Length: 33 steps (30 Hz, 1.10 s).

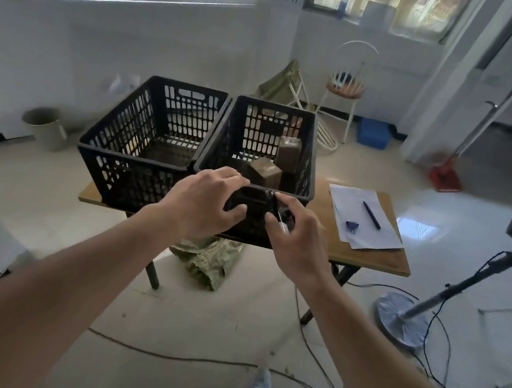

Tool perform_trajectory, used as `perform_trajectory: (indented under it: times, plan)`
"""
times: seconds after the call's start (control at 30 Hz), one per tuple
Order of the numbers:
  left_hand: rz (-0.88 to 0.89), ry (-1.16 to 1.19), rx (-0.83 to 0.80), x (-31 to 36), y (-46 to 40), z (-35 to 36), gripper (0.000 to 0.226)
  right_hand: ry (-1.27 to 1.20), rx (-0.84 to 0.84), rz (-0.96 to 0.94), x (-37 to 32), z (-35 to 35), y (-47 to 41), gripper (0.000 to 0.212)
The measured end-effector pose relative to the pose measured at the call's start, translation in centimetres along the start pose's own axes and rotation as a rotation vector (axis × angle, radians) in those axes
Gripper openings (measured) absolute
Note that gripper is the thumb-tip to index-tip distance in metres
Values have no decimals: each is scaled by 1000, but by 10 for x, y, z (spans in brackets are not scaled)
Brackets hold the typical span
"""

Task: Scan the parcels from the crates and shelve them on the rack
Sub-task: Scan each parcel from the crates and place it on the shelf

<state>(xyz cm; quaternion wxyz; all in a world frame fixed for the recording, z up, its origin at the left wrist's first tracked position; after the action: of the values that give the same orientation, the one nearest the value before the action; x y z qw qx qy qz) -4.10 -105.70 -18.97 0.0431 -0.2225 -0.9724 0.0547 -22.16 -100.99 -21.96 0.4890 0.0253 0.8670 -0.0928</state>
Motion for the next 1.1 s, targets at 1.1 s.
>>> perform_trajectory:
  times: [1.1]
  plan:
    - [-63,89,-541,-121,-387,279,60,-75,4,520,207,120,-370,50]
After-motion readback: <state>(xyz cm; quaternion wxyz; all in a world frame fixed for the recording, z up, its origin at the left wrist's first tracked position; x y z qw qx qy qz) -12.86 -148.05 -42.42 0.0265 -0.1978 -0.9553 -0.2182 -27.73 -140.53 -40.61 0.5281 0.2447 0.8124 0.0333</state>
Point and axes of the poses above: each hand's wrist, its own y-axis away from the middle knuckle, its own z-axis out of the palm, x = y × z, the point moved 6 cm from there along -y, towards the middle knuckle, and after that the axes turned 12 degrees about -y, right-handed, at the moved point
